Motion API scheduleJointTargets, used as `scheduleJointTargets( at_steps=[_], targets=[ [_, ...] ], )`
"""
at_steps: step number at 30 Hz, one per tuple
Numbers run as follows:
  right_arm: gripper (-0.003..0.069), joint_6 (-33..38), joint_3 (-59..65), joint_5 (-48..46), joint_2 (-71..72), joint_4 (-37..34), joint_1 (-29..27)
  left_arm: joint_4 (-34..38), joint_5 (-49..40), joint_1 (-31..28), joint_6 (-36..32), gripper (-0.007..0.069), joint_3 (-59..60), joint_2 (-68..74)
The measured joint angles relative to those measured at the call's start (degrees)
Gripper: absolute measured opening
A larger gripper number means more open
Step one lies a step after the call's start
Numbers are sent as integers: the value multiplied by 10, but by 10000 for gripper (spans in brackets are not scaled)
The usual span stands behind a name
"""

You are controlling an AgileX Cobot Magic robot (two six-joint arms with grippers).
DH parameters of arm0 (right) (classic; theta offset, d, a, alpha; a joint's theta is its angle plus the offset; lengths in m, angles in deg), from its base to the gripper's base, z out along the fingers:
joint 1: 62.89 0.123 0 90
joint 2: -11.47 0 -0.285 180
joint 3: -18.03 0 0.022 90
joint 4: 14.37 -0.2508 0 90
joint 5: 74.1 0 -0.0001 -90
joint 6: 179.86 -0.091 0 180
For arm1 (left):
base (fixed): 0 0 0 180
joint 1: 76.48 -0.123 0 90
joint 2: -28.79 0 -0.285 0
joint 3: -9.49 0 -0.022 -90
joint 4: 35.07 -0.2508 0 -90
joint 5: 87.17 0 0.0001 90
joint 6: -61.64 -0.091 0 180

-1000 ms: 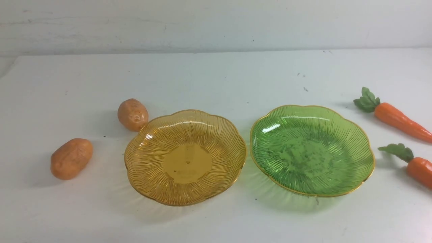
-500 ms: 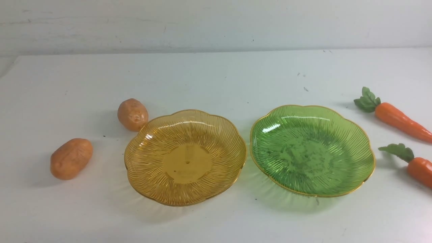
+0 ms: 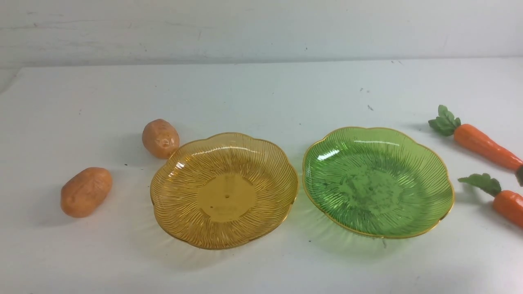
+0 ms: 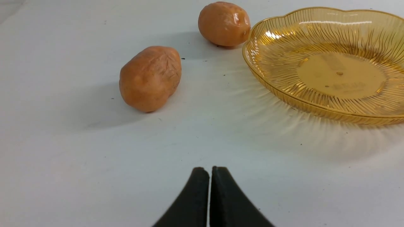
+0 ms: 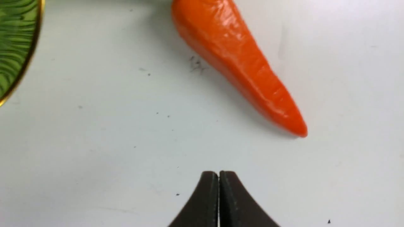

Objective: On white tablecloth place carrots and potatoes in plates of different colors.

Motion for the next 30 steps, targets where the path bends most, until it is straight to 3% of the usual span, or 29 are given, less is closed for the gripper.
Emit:
scheduleJointTargets(
  at_steps=[5, 13, 15, 17, 22, 26, 28, 30],
  targets=[
    [115, 26, -9, 13, -58, 1, 0, 0, 0, 0, 0, -3, 0, 0],
    [493, 81, -41, 36, -151, 17, 0, 0, 0, 0, 0, -3, 0, 0],
    [563, 112, -49, 47, -170, 24, 0, 0, 0, 0, 0, -3, 0, 0],
    [589, 138, -52, 53, -184, 28, 0, 0, 0, 0, 0, -3, 0, 0],
    [570, 191, -56, 63, -217, 43, 0, 0, 0, 0, 0, -3, 0, 0],
    [409, 194, -63, 44, -222, 61, 0, 0, 0, 0, 0, -3, 0, 0],
    [258, 192, -85, 12, -217, 69, 0, 0, 0, 0, 0, -3, 0, 0],
    [239, 162, -134, -7, -201, 74, 0, 0, -1, 0, 0, -3, 0, 0]
  ],
)
